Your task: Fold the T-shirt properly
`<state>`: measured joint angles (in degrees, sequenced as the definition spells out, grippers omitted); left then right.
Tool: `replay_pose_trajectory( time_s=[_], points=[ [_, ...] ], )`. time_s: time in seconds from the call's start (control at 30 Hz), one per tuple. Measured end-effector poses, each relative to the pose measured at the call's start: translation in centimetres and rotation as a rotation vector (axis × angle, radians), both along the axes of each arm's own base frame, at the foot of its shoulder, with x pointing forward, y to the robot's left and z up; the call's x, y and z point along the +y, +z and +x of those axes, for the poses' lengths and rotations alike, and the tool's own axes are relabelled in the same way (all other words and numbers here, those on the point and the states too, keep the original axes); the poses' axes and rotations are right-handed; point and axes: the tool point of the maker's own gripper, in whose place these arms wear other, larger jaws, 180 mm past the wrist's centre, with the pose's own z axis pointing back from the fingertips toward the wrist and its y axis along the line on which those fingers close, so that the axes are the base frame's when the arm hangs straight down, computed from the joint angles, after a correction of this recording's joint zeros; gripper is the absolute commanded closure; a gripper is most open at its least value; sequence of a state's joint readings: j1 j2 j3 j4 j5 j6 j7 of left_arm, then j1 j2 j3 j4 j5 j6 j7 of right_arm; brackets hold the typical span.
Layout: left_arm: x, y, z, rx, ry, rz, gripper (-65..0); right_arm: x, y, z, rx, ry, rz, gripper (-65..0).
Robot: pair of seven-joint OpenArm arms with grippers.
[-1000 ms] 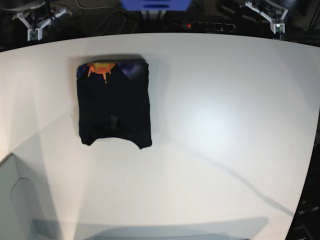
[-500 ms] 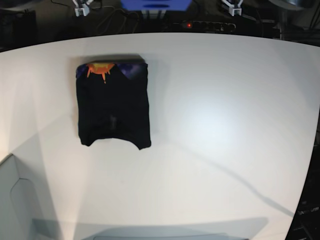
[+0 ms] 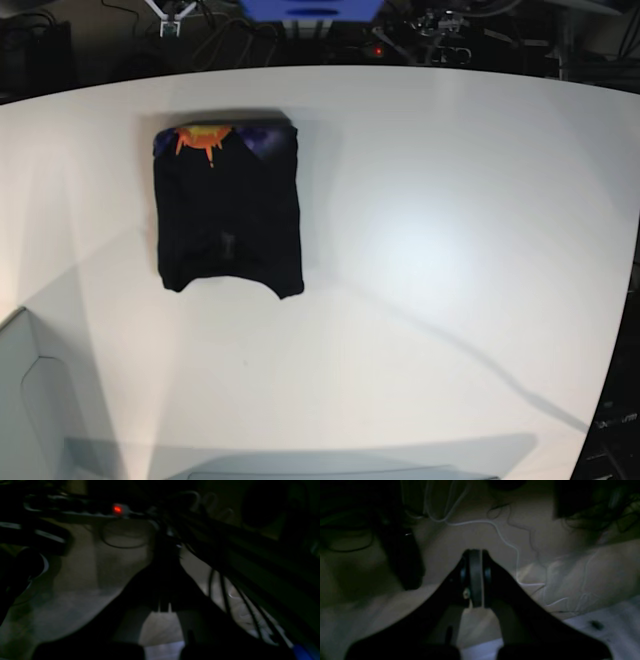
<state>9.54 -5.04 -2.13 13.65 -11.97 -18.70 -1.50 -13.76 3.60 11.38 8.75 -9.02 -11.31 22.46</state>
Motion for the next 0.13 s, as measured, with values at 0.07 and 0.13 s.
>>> replay_pose_trajectory(
  time_s=[0.07, 0.13],
  points=[
    [0.3, 0.0, -0.1, 0.004, 0.0, 0.004, 0.0, 0.5, 0.0, 0.8, -0.008, 0.039, -0.02, 0.0],
    [1.0, 0.0, 0.3, 0.001, -0.001, 0.018, 0.0, 1.5, -0.1, 1.0, -0.01, 0.055, -0.003, 0.0]
  ],
)
